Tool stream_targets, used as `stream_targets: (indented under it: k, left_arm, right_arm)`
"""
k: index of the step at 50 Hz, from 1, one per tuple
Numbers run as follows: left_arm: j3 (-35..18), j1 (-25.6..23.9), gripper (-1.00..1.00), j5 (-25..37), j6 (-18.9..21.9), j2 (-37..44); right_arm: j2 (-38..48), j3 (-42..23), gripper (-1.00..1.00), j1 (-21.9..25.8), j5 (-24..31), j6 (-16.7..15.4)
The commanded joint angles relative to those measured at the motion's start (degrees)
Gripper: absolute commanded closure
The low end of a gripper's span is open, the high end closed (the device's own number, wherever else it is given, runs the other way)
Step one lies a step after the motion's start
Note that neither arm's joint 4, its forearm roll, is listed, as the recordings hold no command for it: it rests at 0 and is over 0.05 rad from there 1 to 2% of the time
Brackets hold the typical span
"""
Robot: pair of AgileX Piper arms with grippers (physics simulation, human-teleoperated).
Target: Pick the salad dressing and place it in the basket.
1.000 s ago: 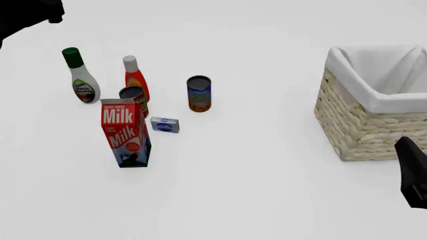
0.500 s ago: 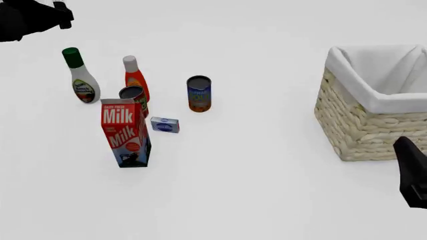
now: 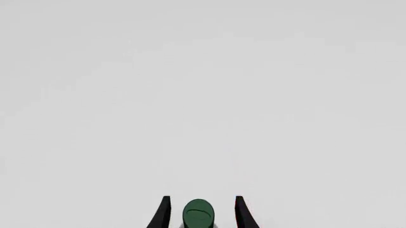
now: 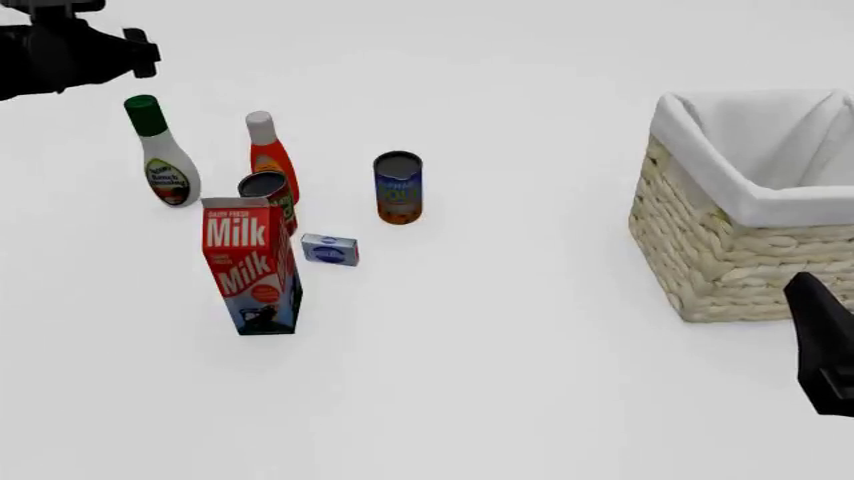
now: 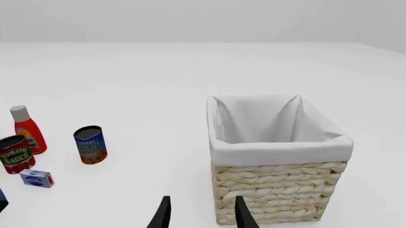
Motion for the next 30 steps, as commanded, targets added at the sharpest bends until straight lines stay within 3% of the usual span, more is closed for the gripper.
stream_targets:
  k: [1, 30]
  left_arm:
    - [0.2, -0.1, -1.00, 0.3, -0.1, 1.6]
    - [-0.5, 0.4, -1.00, 1.7, -1.1, 5.9]
  right_arm:
    - [-0.6, -0.1, -1.00, 0.2, 0.7, 0.1]
    - [-2.4, -0.4, -1.00, 0.1, 2.8, 0.2]
